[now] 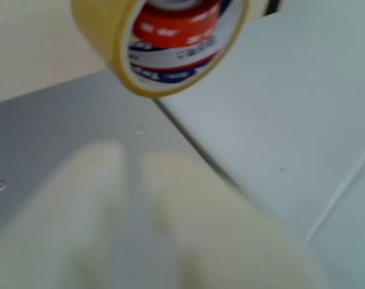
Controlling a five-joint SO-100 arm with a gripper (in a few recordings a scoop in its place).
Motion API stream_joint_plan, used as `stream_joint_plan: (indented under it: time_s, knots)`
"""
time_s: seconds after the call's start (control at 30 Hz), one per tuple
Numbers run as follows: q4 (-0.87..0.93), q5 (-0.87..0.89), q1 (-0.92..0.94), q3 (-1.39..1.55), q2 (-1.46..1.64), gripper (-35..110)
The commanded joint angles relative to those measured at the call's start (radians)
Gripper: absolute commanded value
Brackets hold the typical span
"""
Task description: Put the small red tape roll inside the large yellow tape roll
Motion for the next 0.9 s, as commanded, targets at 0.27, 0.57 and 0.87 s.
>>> stream_joint_plan:
  time_s: [0.27,0.57,0.87]
  knots:
    - [-0.356,0.006,0.032,1.413,1.124,0]
    - [-0.411,0.037,0.026,2.010,1.782,0]
    - [-0.364,0.066,-0.061,2.079,1.784,0]
